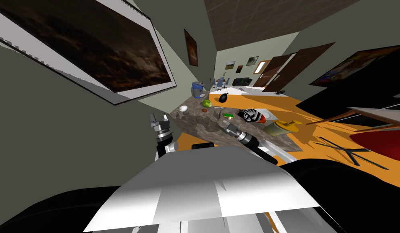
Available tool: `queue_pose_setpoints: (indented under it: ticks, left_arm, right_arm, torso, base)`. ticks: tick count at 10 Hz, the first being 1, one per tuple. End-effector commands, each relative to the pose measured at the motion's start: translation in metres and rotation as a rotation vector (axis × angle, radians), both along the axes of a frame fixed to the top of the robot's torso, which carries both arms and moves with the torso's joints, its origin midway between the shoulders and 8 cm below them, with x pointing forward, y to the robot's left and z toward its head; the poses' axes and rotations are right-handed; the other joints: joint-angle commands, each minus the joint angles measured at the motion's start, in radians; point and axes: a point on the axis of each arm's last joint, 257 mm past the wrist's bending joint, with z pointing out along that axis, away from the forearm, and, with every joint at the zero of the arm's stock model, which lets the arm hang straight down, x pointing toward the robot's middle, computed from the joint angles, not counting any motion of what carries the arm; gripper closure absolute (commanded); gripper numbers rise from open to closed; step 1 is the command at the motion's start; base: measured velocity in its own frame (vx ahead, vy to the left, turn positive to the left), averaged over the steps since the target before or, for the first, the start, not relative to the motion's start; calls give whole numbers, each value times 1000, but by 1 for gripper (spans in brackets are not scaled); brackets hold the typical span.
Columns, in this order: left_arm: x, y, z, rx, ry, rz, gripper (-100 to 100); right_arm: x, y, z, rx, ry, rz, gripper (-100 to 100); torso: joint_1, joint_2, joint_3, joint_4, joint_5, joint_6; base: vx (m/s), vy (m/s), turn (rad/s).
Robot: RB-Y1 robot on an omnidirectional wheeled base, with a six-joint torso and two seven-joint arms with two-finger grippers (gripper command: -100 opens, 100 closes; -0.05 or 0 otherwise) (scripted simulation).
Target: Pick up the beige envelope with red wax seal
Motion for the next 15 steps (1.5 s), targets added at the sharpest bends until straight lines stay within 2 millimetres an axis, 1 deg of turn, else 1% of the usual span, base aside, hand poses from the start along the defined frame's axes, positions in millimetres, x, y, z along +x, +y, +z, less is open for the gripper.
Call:
queue_pose_setpoints:
  ticks: [1, 2, 3, 4, 5, 6, 7, 8, 9, 10, 11, 12, 13, 14, 15]
  left_arm:
    - [0, 0, 0, 0, 0, 0, 0]
    - [0, 0, 0, 0, 0, 0, 0]
    - [0, 0, 0, 0, 0, 0, 0]
    - [0, 0, 0, 0, 0, 0, 0]
    - [0, 0, 0, 0, 0, 0, 0]
    - [0, 0, 0, 0, 0, 0, 0]
    - [0, 0, 0, 0, 0, 0, 0]
    - [0, 0, 0, 0, 0, 0, 0]
    - [0, 0, 0, 0, 0, 0, 0]
    - [0, 0, 0, 0, 0, 0, 0]
    - [0, 0, 0, 0, 0, 0, 0]
    - [0, 0, 0, 0, 0, 0, 0]
    - [0, 0, 0, 0, 0, 0, 0]
    - [0, 0, 0, 0, 0, 0, 0]
    - [0, 0, 0, 0, 0, 0, 0]
  right_arm:
    - [-3, -1, -13, -84, 8, 32, -100]
    - [-8, -7, -28, -160, 20, 45, -100]
    - [-10, -6, -32, -197, 22, 68, -100]
    - [-15, -14, -47, -272, 33, 85, -100]
    - [-18, -13, -51, -312, 35, 112, -100]
    - [-18, -13, -52, -316, 36, 116, -100]
    - [-24, -22, -68, -405, 48, 147, -100]
    - [-26, -22, -71, -430, 49, 166, -100]
    - [-32, -32, -85, -507, 60, 196, -100]
    - [-34, -33, -89, -543, 59, 220, -100]
    - [-40, -45, -102, -614, 71, 250, -100]
    - [-43, -46, -106, -653, 69, 278, -100]
    - [-49, -59, -117, -718, 81, 309, -100]
    - [-51, -61, -121, -760, 79, 340, -100]
    - [-57, -75, -132, -824, 91, 374, -100]
  torso:
    - [0, 0, 0, 0, 0, 0]
    - [0, 0, 0, 0, 0, 1]
    - [0, 0, 0, 0, 0, 0]
    - [0, -1, 0, 0, 0, 1]
    - [0, -1, 0, 0, 0, 0]
    - [0, -1, 0, 0, 0, 1]
    - [0, -1, 0, 0, 0, 1]
    - [1, -1, -1, 0, 0, 0]
    - [0, -1, -1, 0, 0, 1]
    - [0, -1, -1, 0, 0, 0]
    - [0, -1, -1, 0, 0, 1]
    - [0, -2, -1, 0, 0, 0]
    - [0, -1, -1, 0, 0, 1]
    - [1, -2, -1, 0, 0, 1]
    - [0, -2, -1, 0, 0, 1]
  base:
    - [-13, -11, 154]
    - [-12, -6, 276]
    - [-9, -10, 143]
    - [-9, -4, 255]
    - [-7, -8, 140]
    - [0, 0, 0]
    - [-6, 4, 276]
    - [-6, -6, 163]
    - [-5, -2, 224]
    - [-3, -5, 158]
    - [-3, 0, 312]
    - [-1, -6, 125]
    - [1, 1, 236]
    - [2, -5, 137]
    - [4, 2, 245]
